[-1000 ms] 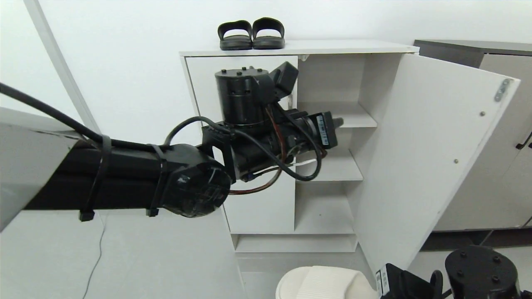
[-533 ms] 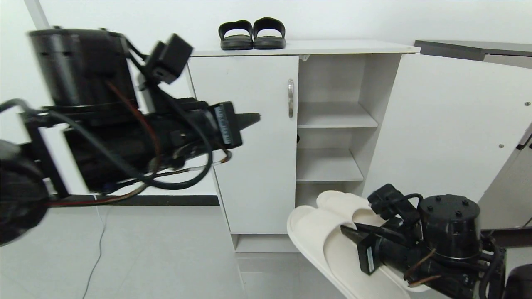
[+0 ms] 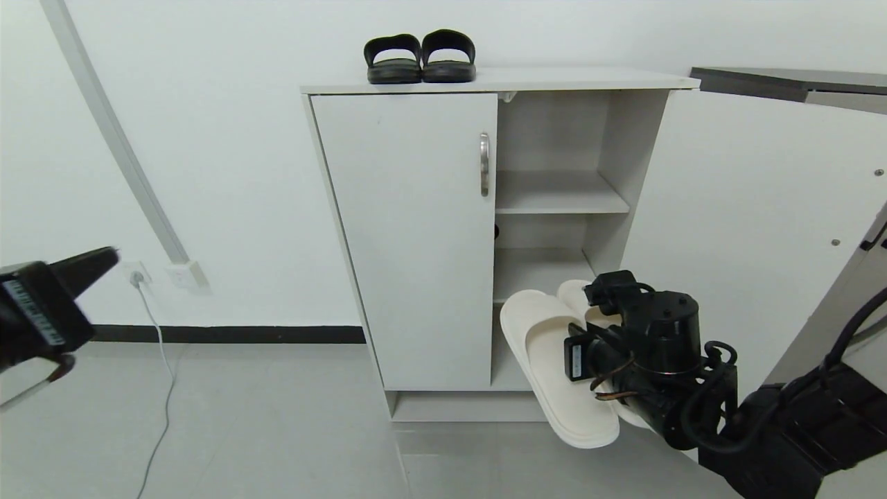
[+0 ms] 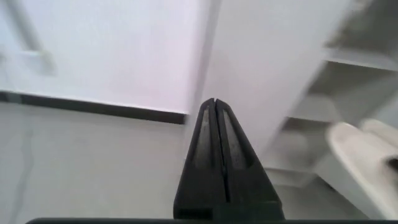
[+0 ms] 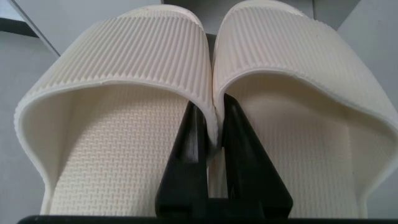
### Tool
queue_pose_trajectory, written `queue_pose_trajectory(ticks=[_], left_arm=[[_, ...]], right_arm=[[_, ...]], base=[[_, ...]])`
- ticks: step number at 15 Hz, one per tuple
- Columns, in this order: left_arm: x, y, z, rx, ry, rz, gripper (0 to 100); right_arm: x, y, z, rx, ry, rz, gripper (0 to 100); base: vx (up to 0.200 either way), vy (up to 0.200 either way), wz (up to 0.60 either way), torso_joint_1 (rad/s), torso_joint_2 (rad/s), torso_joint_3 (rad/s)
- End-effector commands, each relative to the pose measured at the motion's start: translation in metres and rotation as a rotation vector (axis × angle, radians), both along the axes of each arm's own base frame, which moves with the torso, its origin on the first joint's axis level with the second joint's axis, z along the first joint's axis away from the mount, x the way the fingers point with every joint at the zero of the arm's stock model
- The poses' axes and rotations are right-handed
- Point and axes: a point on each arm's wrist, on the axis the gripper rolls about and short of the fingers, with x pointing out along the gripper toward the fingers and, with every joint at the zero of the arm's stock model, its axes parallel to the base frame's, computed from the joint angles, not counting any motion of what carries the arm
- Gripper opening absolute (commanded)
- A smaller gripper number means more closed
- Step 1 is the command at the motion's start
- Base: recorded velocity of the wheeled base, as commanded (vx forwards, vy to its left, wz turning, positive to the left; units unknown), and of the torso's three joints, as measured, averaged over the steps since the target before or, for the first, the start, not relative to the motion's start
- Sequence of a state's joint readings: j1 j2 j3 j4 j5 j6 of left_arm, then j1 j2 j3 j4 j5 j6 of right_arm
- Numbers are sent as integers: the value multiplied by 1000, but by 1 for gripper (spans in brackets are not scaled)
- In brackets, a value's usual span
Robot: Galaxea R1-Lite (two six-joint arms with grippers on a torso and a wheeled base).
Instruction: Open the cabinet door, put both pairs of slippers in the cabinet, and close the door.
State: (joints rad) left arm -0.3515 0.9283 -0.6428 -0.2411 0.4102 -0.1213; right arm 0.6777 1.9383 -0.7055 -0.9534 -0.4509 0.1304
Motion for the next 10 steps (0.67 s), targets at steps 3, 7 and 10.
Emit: queue_pose_trajectory(ticks=[3,7,10], left_arm=[[-54,32,-66,29,36,252,0],[-94,39,-134,22,33,362,0],[-111,39,-166,22,45,338,0]], right_arm=[[5,3,-12,-18,24,-6,0],[5,2,-11,-16,21,-6,0],[5,2,-10,-15,18,-6,0]], base=[[0,0,0,0,0,0],[0,0,0,0,0,0],[0,0,0,0,0,0]])
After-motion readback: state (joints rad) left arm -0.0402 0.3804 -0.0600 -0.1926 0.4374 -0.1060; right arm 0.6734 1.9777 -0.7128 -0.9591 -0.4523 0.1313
